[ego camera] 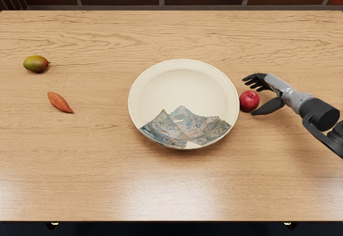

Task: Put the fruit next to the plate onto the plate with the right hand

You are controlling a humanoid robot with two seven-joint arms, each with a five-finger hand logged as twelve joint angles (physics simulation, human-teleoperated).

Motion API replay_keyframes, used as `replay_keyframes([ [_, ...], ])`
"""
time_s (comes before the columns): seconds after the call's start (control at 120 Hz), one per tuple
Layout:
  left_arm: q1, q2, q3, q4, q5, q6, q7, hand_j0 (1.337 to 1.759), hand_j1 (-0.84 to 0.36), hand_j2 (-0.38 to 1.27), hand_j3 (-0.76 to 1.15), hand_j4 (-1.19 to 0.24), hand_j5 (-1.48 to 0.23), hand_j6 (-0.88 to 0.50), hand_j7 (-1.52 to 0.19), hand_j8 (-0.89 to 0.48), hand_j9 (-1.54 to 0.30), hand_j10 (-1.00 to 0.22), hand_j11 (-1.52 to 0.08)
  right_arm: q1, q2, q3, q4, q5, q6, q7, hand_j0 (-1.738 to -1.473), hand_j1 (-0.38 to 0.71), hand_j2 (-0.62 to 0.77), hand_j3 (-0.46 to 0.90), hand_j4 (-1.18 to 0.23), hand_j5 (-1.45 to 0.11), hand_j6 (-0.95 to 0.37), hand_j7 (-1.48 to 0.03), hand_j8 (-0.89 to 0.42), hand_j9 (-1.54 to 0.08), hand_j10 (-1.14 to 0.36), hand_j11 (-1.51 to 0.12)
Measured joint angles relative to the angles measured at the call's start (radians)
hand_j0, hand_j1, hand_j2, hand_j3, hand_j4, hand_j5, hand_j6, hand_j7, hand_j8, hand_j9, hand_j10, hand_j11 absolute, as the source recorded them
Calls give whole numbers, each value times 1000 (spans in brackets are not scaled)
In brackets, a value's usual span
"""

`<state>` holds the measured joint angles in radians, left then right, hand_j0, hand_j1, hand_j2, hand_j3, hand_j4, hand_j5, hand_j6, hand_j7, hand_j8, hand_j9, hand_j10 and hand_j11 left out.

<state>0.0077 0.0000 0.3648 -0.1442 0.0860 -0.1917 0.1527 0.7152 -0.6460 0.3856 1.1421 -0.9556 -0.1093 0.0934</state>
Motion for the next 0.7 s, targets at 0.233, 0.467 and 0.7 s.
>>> replay_keyframes([
  [0.233,0,0,0,0,0,0,0,1658,69,47,0,-233,-303,-233,-303,-233,-303,-233,-303,3,8,0,-4,1,9,0,-1658,113,-72,0,-393,-511,-395,-509,-394,-510,-393,-510],
  [0.467,0,0,0,0,0,0,0,1658,69,47,0,-233,-303,-233,-303,-233,-303,-233,-303,1,2,-1,-3,5,24,21,-1658,194,5,0,-485,-632,-473,-629,-441,-633,-483,-633],
  [0.7,0,0,0,0,0,0,0,1658,69,47,0,-234,-303,-233,-303,-233,-303,-233,-303,4,-14,6,1,22,44,28,-1658,216,134,0,-541,-716,-471,-708,-452,-718,-539,-719],
])
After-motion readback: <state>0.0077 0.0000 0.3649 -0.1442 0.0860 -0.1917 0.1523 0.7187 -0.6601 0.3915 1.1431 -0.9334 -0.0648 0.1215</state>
